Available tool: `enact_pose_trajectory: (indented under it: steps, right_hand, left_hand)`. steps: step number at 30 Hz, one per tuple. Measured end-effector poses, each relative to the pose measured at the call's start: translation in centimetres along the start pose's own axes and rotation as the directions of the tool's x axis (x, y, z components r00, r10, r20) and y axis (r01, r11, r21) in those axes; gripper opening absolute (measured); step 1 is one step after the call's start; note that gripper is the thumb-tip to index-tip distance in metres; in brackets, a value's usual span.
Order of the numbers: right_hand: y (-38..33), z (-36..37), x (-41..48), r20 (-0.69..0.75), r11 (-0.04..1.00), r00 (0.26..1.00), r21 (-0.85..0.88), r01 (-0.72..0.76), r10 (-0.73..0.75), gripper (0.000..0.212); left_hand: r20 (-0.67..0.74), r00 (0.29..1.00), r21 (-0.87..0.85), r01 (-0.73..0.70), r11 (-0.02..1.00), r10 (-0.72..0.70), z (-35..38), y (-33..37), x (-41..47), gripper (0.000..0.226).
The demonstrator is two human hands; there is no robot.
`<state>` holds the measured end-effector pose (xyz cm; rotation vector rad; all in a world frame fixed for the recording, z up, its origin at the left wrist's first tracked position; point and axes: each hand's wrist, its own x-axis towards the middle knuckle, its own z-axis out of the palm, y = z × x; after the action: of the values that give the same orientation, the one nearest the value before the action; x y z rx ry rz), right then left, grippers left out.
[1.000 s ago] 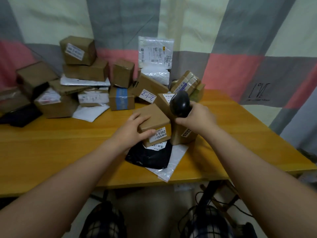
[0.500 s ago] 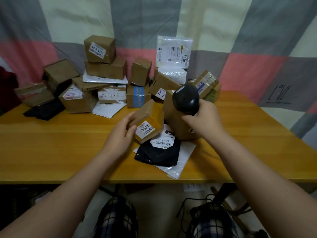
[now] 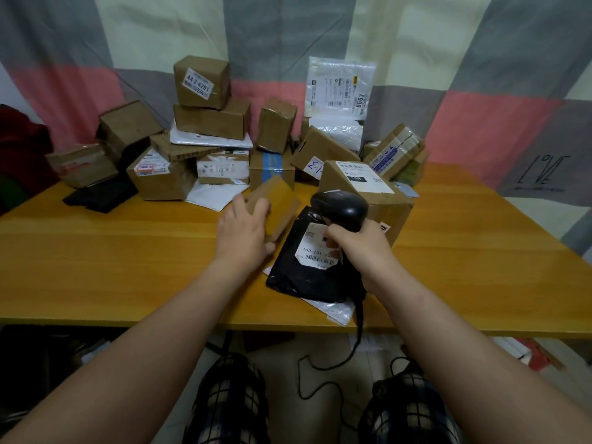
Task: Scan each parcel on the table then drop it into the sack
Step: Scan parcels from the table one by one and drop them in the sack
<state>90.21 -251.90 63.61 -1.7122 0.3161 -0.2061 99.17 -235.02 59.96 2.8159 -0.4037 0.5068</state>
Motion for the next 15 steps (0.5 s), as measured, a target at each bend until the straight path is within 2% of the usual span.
enact_pose_trajectory:
  steps: [2, 4, 6, 8, 9, 12, 15]
  right_hand:
    - [0.4, 0.4, -0.4, 0.009, 0.999, 1.0, 0.039, 0.006, -0.006, 0.014]
    - [0.8, 0.8, -0.6, 0.03, 0.997, 0.999, 0.074, 0.014, -0.016, 0.017]
    - [1.3, 1.5, -1.0, 0.096, 0.99, 0.995, 0.135, -0.027, 0.014, 0.022]
    - [1.9, 2.4, -1.4, 0.144, 0.989, 0.989, 0.139, -0.047, 0.027, 0.024]
    - [2.2, 2.8, -1.6, 0.141, 0.992, 0.99, 0.123, -0.026, 0.009, 0.023]
    - [2.8, 3.6, -2.1, 0.093, 0.987, 0.992, 0.14, 0.073, -0.087, 0.016]
    - [3.1, 3.8, -2.2, 0.084, 0.983, 0.987, 0.135, 0.126, -0.139, 0.02]
  left_hand:
    - [-0.015, 0.991, -0.281, 0.121, 0.952, -0.13, -0.7, -0.8, 0.2, 0.062]
    - [-0.001, 0.965, -0.597, 0.211, 0.774, -0.263, -1.3, -1.5, 0.0, 0.056]
    - [0.056, 0.949, -0.742, 0.247, 0.624, -0.309, -1.6, -2.3, -0.8, 0.058]
    - [0.162, 0.954, -0.778, 0.28, 0.562, -0.252, -1.4, -3.6, -2.0, 0.063]
    - [0.204, 0.952, -0.76, 0.301, 0.577, -0.228, -1.4, -4.1, -2.8, 0.062]
    - [0.218, 0.947, -0.774, 0.316, 0.548, -0.237, -1.5, -5.7, -4.7, 0.061]
    - [0.234, 0.939, -0.802, 0.332, 0.497, -0.251, -2.4, -6.8, -5.8, 0.046]
